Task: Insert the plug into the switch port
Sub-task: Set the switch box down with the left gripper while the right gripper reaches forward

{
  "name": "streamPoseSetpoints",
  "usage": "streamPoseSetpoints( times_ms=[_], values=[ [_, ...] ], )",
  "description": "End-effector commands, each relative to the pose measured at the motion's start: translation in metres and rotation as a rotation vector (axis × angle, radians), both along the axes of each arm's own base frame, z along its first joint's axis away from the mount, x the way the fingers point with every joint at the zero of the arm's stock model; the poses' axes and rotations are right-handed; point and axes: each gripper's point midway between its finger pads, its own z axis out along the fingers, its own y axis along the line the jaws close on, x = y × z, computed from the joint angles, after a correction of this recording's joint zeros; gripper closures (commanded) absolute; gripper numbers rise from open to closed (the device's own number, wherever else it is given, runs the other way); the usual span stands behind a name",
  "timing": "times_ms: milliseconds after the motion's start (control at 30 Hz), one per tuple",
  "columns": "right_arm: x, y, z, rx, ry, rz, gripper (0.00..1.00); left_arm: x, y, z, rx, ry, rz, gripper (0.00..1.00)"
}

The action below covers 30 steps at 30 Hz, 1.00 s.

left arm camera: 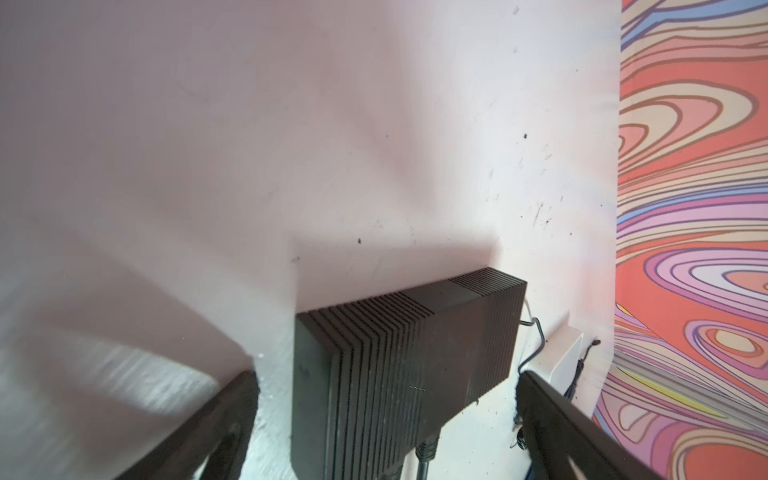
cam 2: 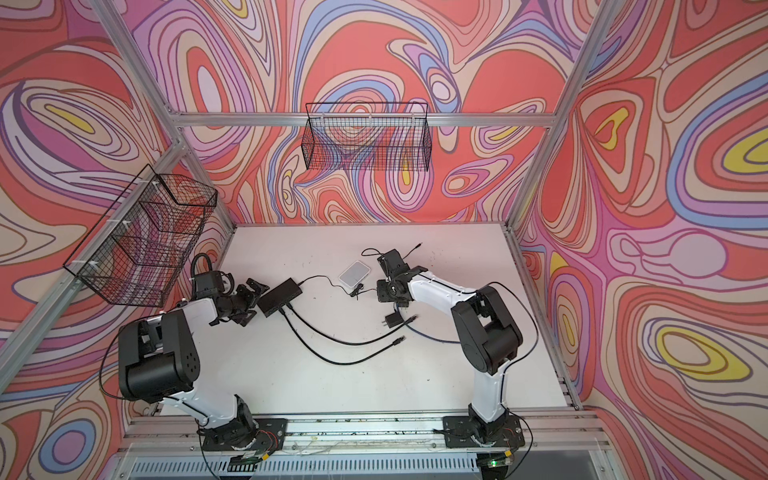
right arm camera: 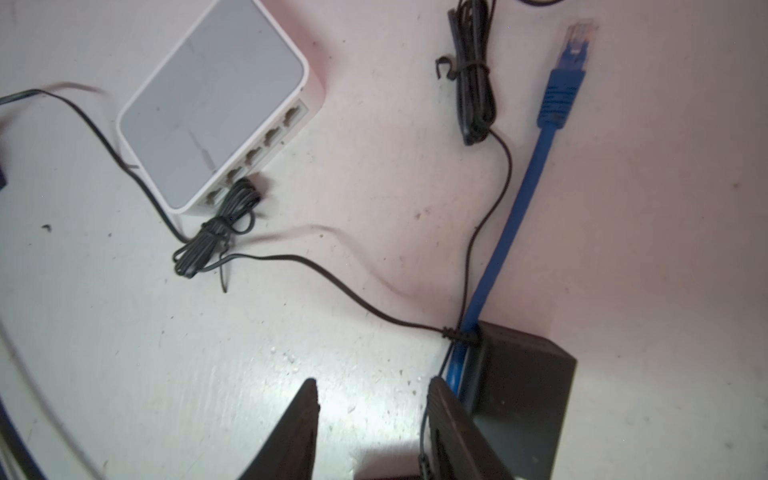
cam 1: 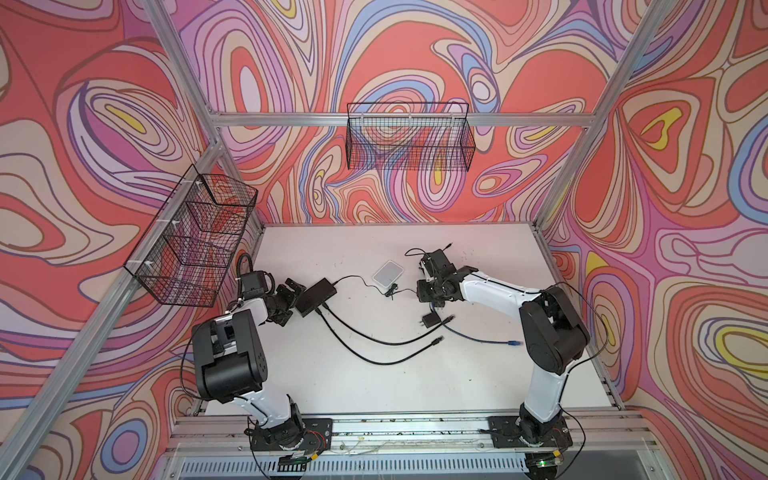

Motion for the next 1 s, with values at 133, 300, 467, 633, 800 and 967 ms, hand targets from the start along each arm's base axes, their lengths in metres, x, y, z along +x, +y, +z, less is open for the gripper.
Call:
streamPoseSetpoints(
  times_ms=[133,300,467,633,800,967],
  values=[
    [0.022,-0.014,0.0,-0.13,-0.035,-0.042,0.56,-0.023,0.012,0.002,0.077,0.096,0.037,0.0],
    [0.035,-0.024,-0.012,-0.207,-0.009,-0.065,0.56,-0.029,0.011,0.023,0.099,0.08,0.027,0.0],
    [0.048,-0.037,-0.023,-0.246,0.017,-0.098,0.58,-0.029,-0.006,0.05,0.11,0.034,-0.037,0.0],
    [0.056,-0.047,-0.037,-0.271,0.046,-0.11,0.61,-0.022,-0.054,0.073,0.192,-0.003,-0.204,0.0],
    [0.058,-0.056,-0.044,-0.31,0.056,-0.13,0.63,-0.005,-0.103,0.091,0.253,-0.073,-0.382,0.0],
    [0.059,-0.068,-0.057,-0.312,0.091,-0.149,0.86,0.011,-0.144,0.097,0.295,-0.124,-0.539,0.0]
  ],
)
